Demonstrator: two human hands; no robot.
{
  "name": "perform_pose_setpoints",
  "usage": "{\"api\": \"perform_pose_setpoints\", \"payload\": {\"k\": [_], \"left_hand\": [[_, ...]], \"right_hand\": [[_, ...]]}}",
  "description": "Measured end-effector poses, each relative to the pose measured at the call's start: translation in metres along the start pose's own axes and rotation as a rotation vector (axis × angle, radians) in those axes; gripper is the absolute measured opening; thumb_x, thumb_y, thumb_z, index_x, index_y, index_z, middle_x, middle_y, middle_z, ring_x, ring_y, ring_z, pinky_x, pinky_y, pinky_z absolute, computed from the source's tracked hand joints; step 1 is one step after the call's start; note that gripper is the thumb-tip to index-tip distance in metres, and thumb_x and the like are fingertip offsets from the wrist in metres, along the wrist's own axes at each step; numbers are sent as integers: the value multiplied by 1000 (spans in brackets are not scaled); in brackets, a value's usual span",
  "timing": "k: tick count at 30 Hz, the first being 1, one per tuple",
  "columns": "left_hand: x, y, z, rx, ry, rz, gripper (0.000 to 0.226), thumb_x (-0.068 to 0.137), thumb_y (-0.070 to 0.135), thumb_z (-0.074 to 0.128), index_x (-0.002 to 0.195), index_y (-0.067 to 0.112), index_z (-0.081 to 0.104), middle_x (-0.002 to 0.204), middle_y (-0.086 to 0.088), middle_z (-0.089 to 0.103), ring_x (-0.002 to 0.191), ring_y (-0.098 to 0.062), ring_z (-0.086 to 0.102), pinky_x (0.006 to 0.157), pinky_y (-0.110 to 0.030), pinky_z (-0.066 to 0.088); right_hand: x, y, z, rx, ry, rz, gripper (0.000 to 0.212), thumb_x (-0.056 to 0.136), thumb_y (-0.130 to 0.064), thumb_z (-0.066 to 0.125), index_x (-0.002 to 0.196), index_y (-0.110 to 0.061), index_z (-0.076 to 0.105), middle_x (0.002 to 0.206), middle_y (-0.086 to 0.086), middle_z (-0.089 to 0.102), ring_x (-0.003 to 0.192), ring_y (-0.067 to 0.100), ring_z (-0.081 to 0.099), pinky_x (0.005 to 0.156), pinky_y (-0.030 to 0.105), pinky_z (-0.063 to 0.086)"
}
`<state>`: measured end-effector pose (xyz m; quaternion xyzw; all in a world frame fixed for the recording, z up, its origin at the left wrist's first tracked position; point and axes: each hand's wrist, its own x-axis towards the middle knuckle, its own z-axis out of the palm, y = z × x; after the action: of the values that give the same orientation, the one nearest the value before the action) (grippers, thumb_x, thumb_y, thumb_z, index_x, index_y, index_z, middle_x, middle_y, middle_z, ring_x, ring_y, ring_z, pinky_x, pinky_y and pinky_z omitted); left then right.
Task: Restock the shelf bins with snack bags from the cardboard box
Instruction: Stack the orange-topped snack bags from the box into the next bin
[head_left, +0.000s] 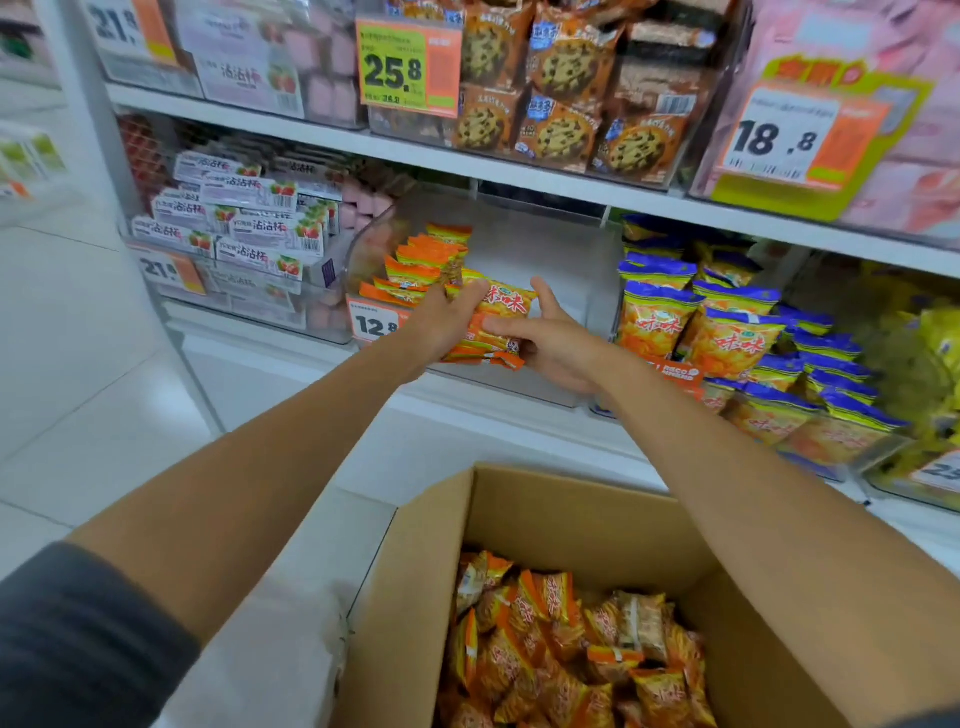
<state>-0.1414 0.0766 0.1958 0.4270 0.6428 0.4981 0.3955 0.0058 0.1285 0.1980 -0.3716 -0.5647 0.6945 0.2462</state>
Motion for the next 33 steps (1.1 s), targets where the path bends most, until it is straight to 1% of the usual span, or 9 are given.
{"api": "perform_pose_setpoints", "payload": {"k": [3, 5, 11, 15, 17, 20, 24, 28, 33], "left_hand": [[36, 8, -10, 323, 27, 175, 58, 98, 55, 38, 125, 6, 52, 117, -8, 61, 103, -21, 56, 89, -36, 41], [64, 13, -16, 447, 14, 239, 61, 99, 57, 33, 127, 6, 52, 118, -5, 58, 102, -19, 51, 86, -32, 35], [170, -10, -48, 797, 130, 246, 59, 91, 56, 41, 136, 20, 54, 136, -12, 57, 124, -33, 52, 105, -44, 41], [231, -30, -54, 919, 99, 254, 35, 95, 35, 50, 128, 27, 62, 125, -11, 65, 110, -32, 61, 95, -41, 49], [244, -37, -54, 980, 44, 299, 37, 97, 39, 41, 120, 24, 66, 120, -12, 67, 108, -33, 61, 94, -42, 49], [252, -45, -54, 1119, -46, 318, 44, 105, 39, 28, 135, 22, 54, 144, -8, 52, 131, -30, 46, 110, -41, 34], [245, -41, -53, 1231, -86, 305, 52, 106, 40, 15, 152, 21, 30, 160, -3, 28, 147, -22, 22, 119, -38, 14], [240, -38, -53, 1193, -62, 318, 50, 106, 39, 16, 147, 18, 38, 155, -7, 36, 144, -24, 27, 115, -38, 17], [235, -39, -55, 1150, -77, 356, 53, 106, 42, 17, 153, 19, 28, 159, -6, 29, 147, -22, 22, 117, -35, 15]], "right_hand": [[34, -16, -3, 5, 0, -25, 73, 79, -4, 74, 143, -8, 38, 116, 12, 67, 93, 24, 68, 69, 31, 56], [60, -25, -10, 25, 10, -63, 42, 81, -2, 70, 122, -1, 58, 107, 14, 70, 89, 24, 68, 72, 30, 57], [161, -17, -41, -107, 318, -131, 48, 67, -1, 78, 112, -7, 60, 94, 12, 69, 73, 20, 65, 55, 26, 49], [222, 2, -54, -205, 396, -156, 37, 66, 9, 77, 88, -16, 60, 91, 11, 70, 74, 24, 64, 58, 30, 48], [239, 12, -58, -223, 367, -149, 45, 66, 11, 79, 98, -15, 62, 98, 10, 70, 85, 23, 65, 64, 31, 52], [254, 20, -60, -269, 323, -97, 66, 61, 0, 87, 121, -6, 59, 110, 6, 67, 96, 18, 62, 69, 24, 52], [268, 23, -61, -307, 438, -71, 104, 24, -33, 80, 121, -10, 53, 104, 7, 69, 96, 25, 68, 70, 35, 58], [260, 19, -56, -274, 529, -101, 65, 69, -10, 78, 122, -9, 40, 112, 9, 61, 101, 27, 63, 89, 45, 54], [262, 29, -56, -470, 484, -270, 89, 79, -4, 77, 147, -18, 21, 124, 0, 52, 115, 21, 56, 94, 39, 51]]}}
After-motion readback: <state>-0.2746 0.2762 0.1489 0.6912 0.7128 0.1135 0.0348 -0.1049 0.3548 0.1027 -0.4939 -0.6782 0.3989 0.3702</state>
